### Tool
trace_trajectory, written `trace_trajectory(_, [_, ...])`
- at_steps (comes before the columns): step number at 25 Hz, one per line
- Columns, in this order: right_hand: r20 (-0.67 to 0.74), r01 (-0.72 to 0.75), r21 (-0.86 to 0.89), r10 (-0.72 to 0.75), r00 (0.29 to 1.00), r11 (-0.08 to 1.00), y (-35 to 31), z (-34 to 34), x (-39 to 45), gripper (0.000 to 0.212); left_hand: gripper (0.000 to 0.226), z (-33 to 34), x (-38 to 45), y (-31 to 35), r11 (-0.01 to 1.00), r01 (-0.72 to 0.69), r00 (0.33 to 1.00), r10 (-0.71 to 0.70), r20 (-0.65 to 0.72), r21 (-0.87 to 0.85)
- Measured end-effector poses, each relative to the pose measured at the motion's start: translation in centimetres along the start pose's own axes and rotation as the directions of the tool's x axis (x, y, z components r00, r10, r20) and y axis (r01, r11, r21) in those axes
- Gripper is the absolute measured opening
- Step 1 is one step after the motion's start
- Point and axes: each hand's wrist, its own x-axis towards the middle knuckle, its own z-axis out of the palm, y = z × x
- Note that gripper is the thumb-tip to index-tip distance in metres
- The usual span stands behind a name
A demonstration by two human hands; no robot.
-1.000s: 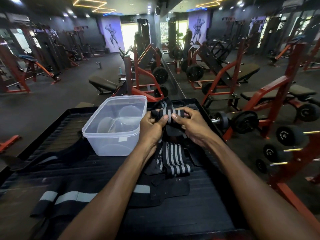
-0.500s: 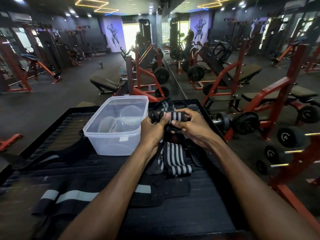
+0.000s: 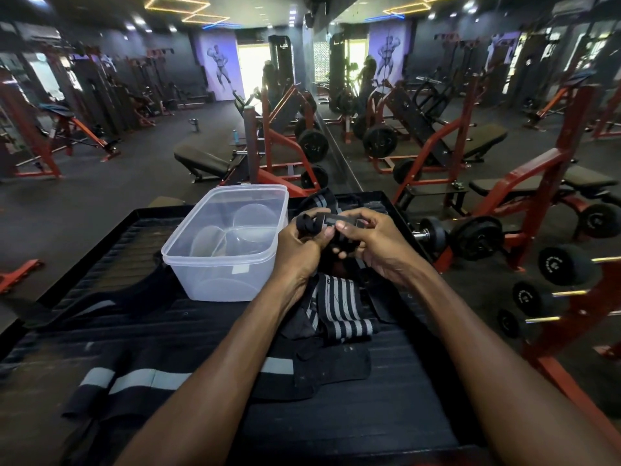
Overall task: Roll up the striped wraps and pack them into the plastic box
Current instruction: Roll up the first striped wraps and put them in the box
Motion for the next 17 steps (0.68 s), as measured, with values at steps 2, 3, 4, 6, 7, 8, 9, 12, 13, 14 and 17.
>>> trace_trajectory(2, [-0.051,0.06,-0.071,-0.064,0.997,0.996,0.14,-0.05,0.07,0.021,0.034,0.2,0.08,0.01,0.998,0.039,0.999,-0.038,0.02,-0.049])
trace_trajectory(3, [-0.064,0.094,-0.117,-0.102,0.993,0.989,0.2,-0.14,0.09,0.022,0.034,0.24,0.1,-0.02,0.994,0.058,0.998,-0.055,0.03,-0.09])
trace_trajectory(4, [-0.066,0.118,-0.153,-0.129,0.989,0.981,0.24,-0.21,0.14,0.025,0.035,0.24,0.11,-0.01,0.992,0.067,0.997,-0.064,0.033,-0.106])
trace_trajectory(6, [-0.044,0.121,-0.19,-0.131,0.99,0.974,0.42,-0.41,0.37,0.033,0.021,0.24,0.17,-0.04,0.998,0.045,0.999,-0.046,-0.029,-0.046])
trace_trajectory(7, [-0.027,0.102,-0.202,-0.109,0.994,0.974,0.54,-0.52,0.49,0.036,0.01,0.15,0.16,-0.16,1.0,0.021,0.998,-0.021,-0.065,0.005])
trace_trajectory(8, [-0.008,0.082,-0.226,-0.086,0.996,0.971,0.6,-0.6,0.54,0.039,0.014,0.14,0.13,-0.18,0.998,0.009,0.996,-0.003,-0.092,0.06])
trace_trajectory(9, [0.007,0.064,-0.279,-0.065,0.998,0.958,0.66,-0.71,0.59,0.039,0.022,0.13,0.2,-0.36,0.993,-0.005,0.995,0.017,-0.097,0.115])
trace_trajectory(12, [0.031,0.073,-0.497,-0.067,0.997,0.865,0.66,-0.74,0.35,0.029,0.032,0.25,-0.08,-0.2,0.955,-0.098,0.992,0.116,-0.051,0.28])
trace_trajectory(13, [0.025,0.093,-0.545,-0.094,0.995,0.833,0.63,-0.68,0.24,0.025,0.031,0.26,-0.04,-0.26,0.951,-0.108,0.99,0.129,-0.054,0.288])
trace_trajectory(14, [0.018,0.117,-0.577,-0.131,0.991,0.809,0.66,-0.6,0.24,0.021,0.028,0.27,-0.04,-0.19,0.958,-0.098,0.99,0.12,-0.068,0.27])
trace_trajectory(17, [-0.005,0.136,-0.63,-0.179,0.984,0.765,0.65,-0.69,0.49,0.022,0.026,0.22,-0.18,-0.2,0.978,-0.033,0.993,0.055,-0.103,0.207])
